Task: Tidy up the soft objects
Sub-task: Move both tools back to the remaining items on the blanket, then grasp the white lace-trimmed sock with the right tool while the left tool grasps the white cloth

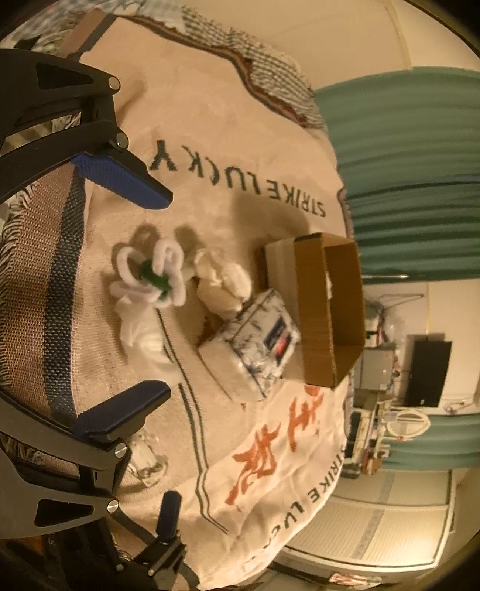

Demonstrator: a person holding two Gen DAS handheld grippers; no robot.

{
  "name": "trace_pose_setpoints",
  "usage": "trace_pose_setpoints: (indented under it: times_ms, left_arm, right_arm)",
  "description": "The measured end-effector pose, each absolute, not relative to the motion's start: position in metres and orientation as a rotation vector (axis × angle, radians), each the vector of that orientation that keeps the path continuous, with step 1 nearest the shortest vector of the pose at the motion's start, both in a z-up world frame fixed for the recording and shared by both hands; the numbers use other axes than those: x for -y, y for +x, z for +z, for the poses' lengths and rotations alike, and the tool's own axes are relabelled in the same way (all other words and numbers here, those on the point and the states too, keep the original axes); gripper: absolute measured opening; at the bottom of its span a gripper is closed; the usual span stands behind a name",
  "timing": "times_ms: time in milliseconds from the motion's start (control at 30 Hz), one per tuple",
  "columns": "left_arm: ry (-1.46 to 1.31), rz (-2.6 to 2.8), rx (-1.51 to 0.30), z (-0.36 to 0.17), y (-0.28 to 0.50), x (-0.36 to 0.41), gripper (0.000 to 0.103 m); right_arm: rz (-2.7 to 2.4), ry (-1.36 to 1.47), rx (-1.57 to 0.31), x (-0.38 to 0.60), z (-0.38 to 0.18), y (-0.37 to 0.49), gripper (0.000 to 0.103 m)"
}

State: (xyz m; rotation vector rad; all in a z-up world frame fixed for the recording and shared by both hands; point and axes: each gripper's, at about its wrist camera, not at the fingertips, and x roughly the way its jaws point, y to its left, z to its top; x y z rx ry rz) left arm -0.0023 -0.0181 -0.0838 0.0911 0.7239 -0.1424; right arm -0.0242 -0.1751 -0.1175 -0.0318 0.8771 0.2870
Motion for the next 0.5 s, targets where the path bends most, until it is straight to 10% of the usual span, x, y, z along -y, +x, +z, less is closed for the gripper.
trace_pose_setpoints:
  times_ms: [133, 367, 500]
  left_arm:
    - [0.099, -0.15, -0.761, -0.097, 0.002, 0.022, 0.093]
    - [0.054, -0.198, -0.838, -0.115, 0.013, 0.029, 0.085]
    - [0.043, -0.248, -0.884, -0.126, 0.023, 0.04, 0.064]
  right_arm:
    - [0.314, -0.014, -0.92, 0.171, -0.123, -0.017, 0.058]
    - [0.264, -0.023, -0.823, 0.182, -0.104, -0.013, 0.052]
    - [0.249, -0.014, -0.822, 0.19, -0.105, -0.003, 0.052]
